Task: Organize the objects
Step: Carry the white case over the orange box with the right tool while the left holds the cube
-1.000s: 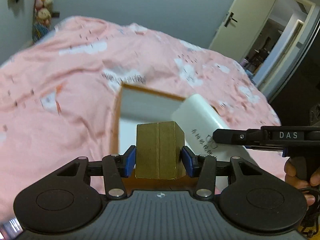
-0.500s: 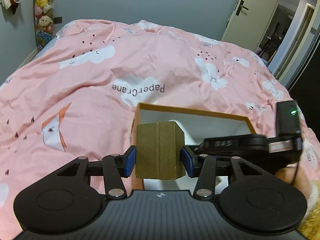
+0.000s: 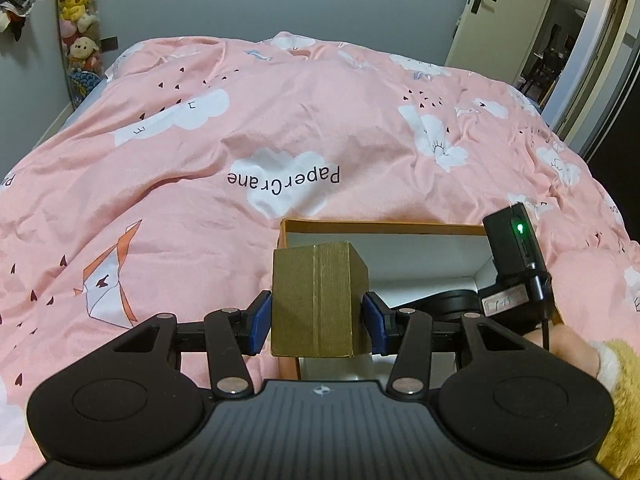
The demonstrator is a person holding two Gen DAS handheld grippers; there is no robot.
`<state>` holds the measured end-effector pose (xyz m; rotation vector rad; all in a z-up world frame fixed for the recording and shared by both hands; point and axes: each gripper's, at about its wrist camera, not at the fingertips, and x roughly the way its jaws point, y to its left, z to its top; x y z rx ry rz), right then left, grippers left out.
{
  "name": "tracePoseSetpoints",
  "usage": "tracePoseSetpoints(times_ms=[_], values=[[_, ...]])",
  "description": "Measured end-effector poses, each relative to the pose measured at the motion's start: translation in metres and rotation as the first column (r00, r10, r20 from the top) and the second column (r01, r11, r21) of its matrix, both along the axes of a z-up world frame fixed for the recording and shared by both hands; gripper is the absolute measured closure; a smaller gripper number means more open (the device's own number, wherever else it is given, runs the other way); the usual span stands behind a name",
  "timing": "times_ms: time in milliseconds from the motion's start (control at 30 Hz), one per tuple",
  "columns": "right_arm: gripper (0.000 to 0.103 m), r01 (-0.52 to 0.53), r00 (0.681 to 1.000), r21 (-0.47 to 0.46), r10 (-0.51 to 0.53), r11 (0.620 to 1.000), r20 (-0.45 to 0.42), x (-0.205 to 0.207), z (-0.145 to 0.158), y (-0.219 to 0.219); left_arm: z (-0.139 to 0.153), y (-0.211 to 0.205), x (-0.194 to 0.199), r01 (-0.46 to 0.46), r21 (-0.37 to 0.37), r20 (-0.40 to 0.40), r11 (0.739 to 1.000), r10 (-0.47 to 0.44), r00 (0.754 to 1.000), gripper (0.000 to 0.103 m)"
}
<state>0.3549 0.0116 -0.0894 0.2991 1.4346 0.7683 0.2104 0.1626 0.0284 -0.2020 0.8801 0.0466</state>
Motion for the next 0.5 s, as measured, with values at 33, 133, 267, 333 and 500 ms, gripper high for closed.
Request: tracePoseSetpoints(times_ms=[33,133,267,333,500], values=[[0.070,-0.008,1.000,-0.010,0.008,1.000,0.002,0.001,0.002,0.001,-0.001,0.000,0.000,0.003,0.001,-0.003,1.000,-0.003,1.000,0.048],[0.065,-0.063,0.994,-0.078,0.069,0.995,0.079,0.000,0.012,0.005,-0.004,-0.002,0.002,0.013,0.001,-0.012,1.000,-0.013,1.000,0.048],[0.061,-0.163,0.971,-0.137,0.183,0.977,0.153,-0.009,0.022,0.012,-0.007,-0.004,0.002,0.012,0.005,-0.016,1.000,-0.012,1.000,0.048],[0.057,-0.227,0.952,-0.156,0.253,0.961,0.174,-0.013,0.025,0.016,-0.006,-0.003,0.002,0.010,0.010,-0.012,1.000,-0.010,1.000,0.048],[0.049,-0.393,0.862,-0.222,0.441,0.892,0.248,-0.021,0.023,0.020,-0.003,-0.001,-0.001,0.014,0.003,-0.008,1.000,-0.014,1.000,0.049]])
